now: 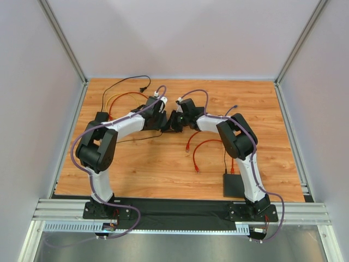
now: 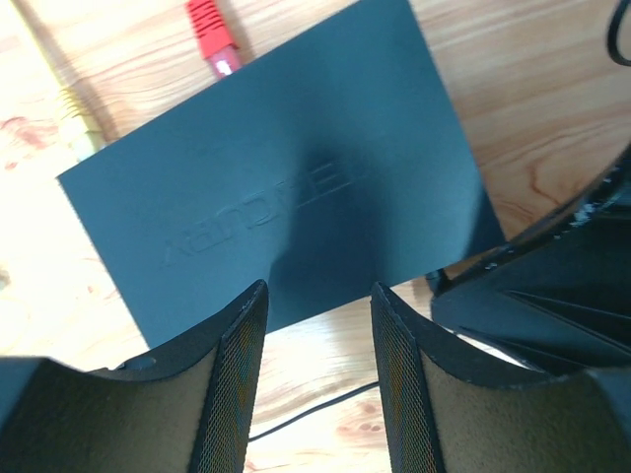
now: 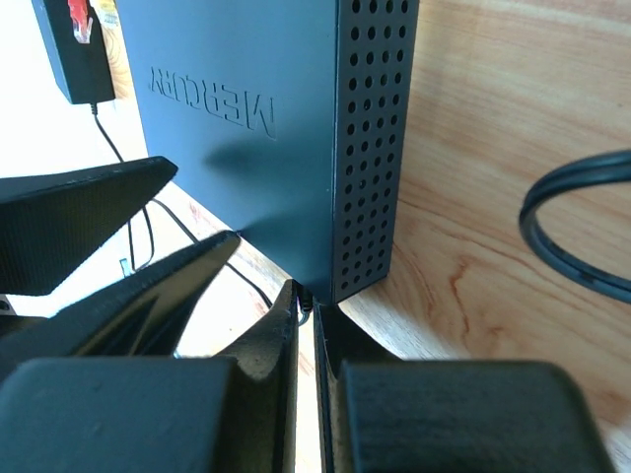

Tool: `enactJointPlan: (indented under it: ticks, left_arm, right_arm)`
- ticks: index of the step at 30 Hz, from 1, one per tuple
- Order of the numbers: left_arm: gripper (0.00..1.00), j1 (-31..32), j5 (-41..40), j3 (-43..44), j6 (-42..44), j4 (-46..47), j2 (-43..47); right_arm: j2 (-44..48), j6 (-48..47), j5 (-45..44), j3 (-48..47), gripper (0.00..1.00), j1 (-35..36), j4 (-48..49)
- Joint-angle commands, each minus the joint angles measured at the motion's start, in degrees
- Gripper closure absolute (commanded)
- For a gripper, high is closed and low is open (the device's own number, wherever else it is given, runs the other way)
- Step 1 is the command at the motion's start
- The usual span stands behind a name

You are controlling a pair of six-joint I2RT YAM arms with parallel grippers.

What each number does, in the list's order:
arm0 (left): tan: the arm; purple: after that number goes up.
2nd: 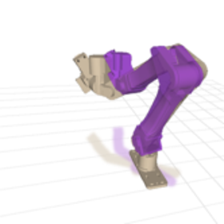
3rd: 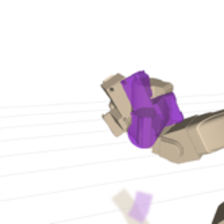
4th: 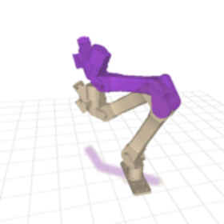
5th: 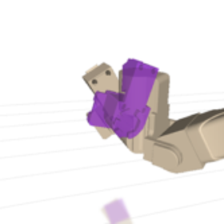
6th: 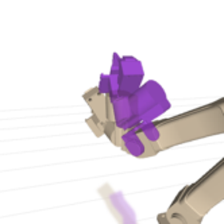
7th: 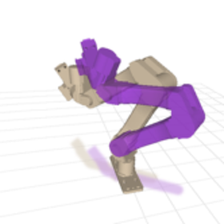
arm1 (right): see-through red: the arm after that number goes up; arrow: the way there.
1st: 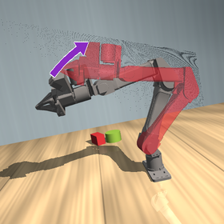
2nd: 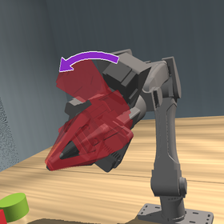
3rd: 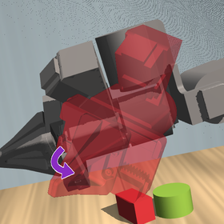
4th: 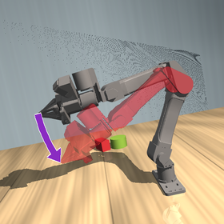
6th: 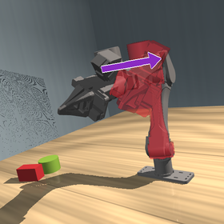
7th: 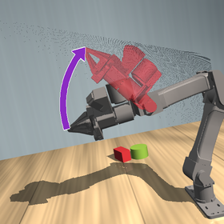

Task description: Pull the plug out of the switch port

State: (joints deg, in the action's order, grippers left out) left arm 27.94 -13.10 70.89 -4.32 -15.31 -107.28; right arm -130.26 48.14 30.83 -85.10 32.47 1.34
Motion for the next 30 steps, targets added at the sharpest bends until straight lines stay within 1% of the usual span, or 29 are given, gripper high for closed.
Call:
enactJointPlan:
  ticks: [1,6,17,21,23,26,29,30]
  left_arm:
    - [0.46,0.62,1.23,2.84,1.86,-1.38,-1.26]
    - [0.45,1.15,1.15,2.76,1.77,-1.83,-0.73]
    - [0.44,1.24,-0.96,6.62,0.89,-5.08,-5.04]
    - [0.45,1.15,-1.48,7.86,0.36,-6.13,-6.44]
    - [0.45,1.24,-1.57,7.68,0.27,-6.22,-6.53]
    - [0.45,1.24,-1.93,6.02,-0.08,-5.26,-4.43]
    - [0.44,1.15,-1.93,1.64,-0.43,-1.40,0.66]
    - [0.44,1.15,-2.27,0.57,-0.69,-0.43,3.72]
  right_arm:
    - [-2.72,-1.12,1.43,-1.03,1.00,0.05,-4.42]
    - [-3.07,-0.33,2.30,-1.03,1.00,0.05,-3.37]
    - [-2.63,0.46,2.48,-0.51,1.00,0.05,-2.93]
    - [-2.11,1.17,2.22,0.46,1.00,0.05,-2.14]
    - [-0.89,1.34,2.13,2.47,1.00,0.05,-1.87]
    - [2.71,0.47,1.78,7.48,1.00,0.31,0.41]
    - [6.05,-0.94,2.56,11.69,1.00,0.67,1.82]
    - [6.76,-1.20,3.09,12.58,1.00,1.01,2.17]
